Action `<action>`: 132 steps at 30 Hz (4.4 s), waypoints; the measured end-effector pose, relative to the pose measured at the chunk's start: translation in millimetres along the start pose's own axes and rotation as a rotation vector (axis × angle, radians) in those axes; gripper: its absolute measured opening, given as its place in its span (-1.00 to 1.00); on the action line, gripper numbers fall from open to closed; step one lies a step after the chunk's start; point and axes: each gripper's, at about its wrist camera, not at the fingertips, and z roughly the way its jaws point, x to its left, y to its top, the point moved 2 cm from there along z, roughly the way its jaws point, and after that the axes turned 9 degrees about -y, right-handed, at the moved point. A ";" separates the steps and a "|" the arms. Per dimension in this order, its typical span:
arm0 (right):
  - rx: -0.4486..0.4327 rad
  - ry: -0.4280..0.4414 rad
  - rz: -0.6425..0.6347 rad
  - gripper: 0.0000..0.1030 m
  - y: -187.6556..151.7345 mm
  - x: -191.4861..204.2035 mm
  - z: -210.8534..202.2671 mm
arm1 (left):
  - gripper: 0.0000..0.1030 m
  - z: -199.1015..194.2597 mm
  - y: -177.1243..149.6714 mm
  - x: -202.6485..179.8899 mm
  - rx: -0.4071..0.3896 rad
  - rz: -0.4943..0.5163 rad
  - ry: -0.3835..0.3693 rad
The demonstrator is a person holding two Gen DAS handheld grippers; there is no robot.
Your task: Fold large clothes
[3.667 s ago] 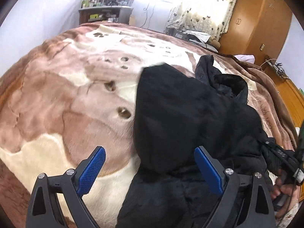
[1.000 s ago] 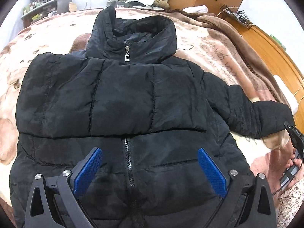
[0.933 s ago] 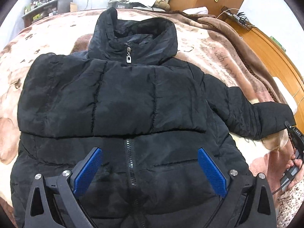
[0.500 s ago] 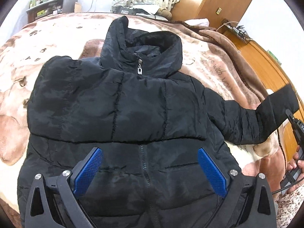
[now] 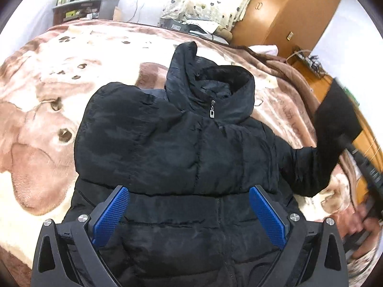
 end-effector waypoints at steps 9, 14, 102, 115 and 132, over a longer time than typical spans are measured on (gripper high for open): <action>0.172 0.120 -0.068 -0.92 -46.2 67.9 53.2 | 0.99 11.5 3.9 24.0 0.062 -0.029 -0.012; 0.241 0.136 -0.105 -0.88 -67.9 89.6 77.6 | 0.99 18.8 0.2 29.4 0.089 -0.076 -0.072; 0.326 0.024 0.071 0.23 -17.6 -35.6 92.3 | 0.60 52.8 69.2 76.7 0.036 -0.149 0.005; 0.253 -0.043 0.091 0.37 88.1 -36.7 193.1 | 0.70 108.6 221.7 75.6 0.004 -0.172 -0.010; 0.242 -0.115 0.029 -0.74 101.4 -4.6 290.1 | -0.92 228.0 278.5 78.9 0.058 -0.272 -0.023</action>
